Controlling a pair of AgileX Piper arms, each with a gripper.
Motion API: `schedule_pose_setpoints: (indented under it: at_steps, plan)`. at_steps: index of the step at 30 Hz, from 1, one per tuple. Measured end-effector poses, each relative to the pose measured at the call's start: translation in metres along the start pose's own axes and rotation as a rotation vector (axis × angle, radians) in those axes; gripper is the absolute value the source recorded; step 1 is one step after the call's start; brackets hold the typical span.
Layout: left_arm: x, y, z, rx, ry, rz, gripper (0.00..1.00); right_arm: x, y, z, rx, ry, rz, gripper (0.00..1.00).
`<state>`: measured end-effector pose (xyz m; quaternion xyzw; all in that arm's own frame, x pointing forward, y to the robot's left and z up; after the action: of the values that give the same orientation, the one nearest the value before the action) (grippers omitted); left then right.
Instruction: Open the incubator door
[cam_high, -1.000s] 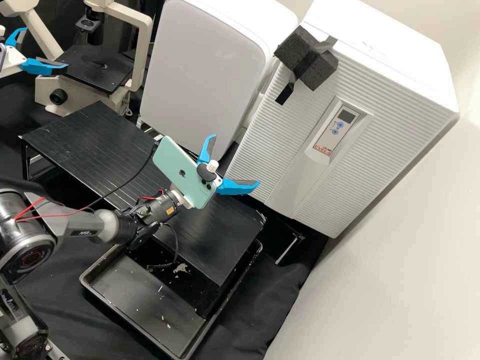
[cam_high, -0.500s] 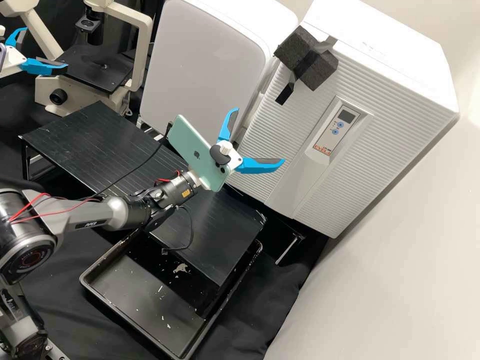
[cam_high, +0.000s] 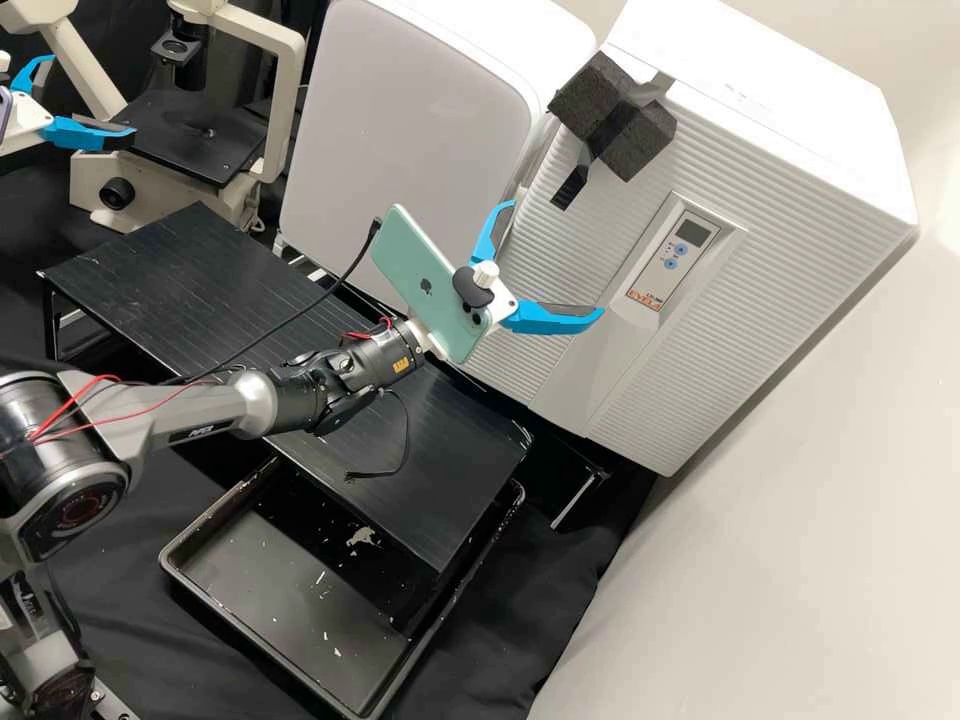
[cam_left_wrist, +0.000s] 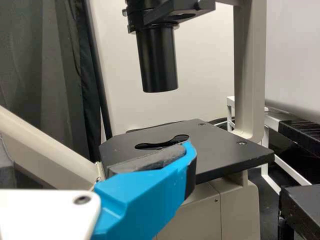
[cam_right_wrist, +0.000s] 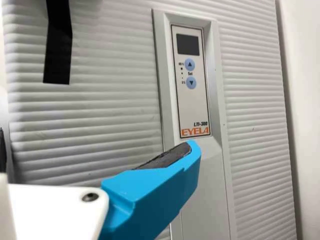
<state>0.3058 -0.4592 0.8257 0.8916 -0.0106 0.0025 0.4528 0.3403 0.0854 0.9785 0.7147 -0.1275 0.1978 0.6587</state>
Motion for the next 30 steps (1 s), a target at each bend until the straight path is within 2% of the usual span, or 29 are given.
schedule_pose_setpoints:
  at_steps: [7, 11, 13, 15, 16, 21, 27, 30]
  plan:
    - [0.000, 0.000, 0.000, 0.000, 0.000, 0.000, 1.00, -0.004, -0.010, -0.014, -0.002, -0.016, -0.018, 1.00]
    - [0.000, 0.000, 0.000, 0.000, 0.000, 0.000, 1.00, -0.008, -0.014, -0.036, -0.047, -0.006, -0.008, 1.00]
    - [0.000, 0.000, 0.000, 0.000, 0.000, 0.000, 1.00, -0.009, -0.014, -0.045, -0.056, -0.022, 0.013, 1.00]
    - [0.000, 0.000, 0.000, 0.000, 0.000, 0.000, 1.00, -0.009, -0.015, -0.052, -0.059, -0.062, 0.036, 1.00]
    - [0.000, 0.000, 0.000, 0.000, 0.000, 0.000, 1.00, -0.010, -0.016, -0.055, -0.076, -0.080, 0.052, 1.00]
    - [0.000, 0.000, 0.000, 0.000, 0.000, 0.000, 1.00, -0.012, -0.023, -0.070, -0.116, -0.173, 0.113, 1.00]
    - [0.000, 0.000, 0.000, 0.000, 0.000, 0.000, 1.00, -0.006, -0.034, -0.072, -0.188, -0.207, 0.128, 1.00]
    - [0.000, 0.000, 0.000, 0.000, 0.000, 0.000, 1.00, -0.003, -0.037, -0.069, -0.195, -0.226, 0.131, 1.00]
